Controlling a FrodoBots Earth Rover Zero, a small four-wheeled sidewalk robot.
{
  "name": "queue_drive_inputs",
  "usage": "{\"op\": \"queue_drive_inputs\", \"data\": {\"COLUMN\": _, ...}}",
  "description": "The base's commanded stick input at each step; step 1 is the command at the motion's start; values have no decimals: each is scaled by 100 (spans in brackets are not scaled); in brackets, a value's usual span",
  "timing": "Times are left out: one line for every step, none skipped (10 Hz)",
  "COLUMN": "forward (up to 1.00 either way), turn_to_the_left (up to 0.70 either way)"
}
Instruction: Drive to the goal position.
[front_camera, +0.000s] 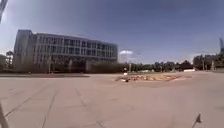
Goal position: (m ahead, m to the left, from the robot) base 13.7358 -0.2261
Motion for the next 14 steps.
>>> {"op": "queue_drive_inputs", "data": {"forward": 70, "turn_to_the_left": 0}}
{"op": "queue_drive_inputs", "data": {"forward": 70, "turn_to_the_left": 0}}
{"op": "queue_drive_inputs", "data": {"forward": 70, "turn_to_the_left": 0}}
{"op": "queue_drive_inputs", "data": {"forward": 70, "turn_to_the_left": 0}}
{"op": "queue_drive_inputs", "data": {"forward": 70, "turn_to_the_left": 0}}
{"op": "queue_drive_inputs", "data": {"forward": 70, "turn_to_the_left": 0}}
{"op": "queue_drive_inputs", "data": {"forward": 70, "turn_to_the_left": 0}}
{"op": "queue_drive_inputs", "data": {"forward": 70, "turn_to_the_left": 0}}
{"op": "queue_drive_inputs", "data": {"forward": 70, "turn_to_the_left": 0}}
{"op": "queue_drive_inputs", "data": {"forward": 70, "turn_to_the_left": 0}}
{"op": "queue_drive_inputs", "data": {"forward": 70, "turn_to_the_left": 0}}
{"op": "queue_drive_inputs", "data": {"forward": 70, "turn_to_the_left": 0}}
{"op": "queue_drive_inputs", "data": {"forward": 70, "turn_to_the_left": 0}}
{"op": "queue_drive_inputs", "data": {"forward": 70, "turn_to_the_left": 0}}
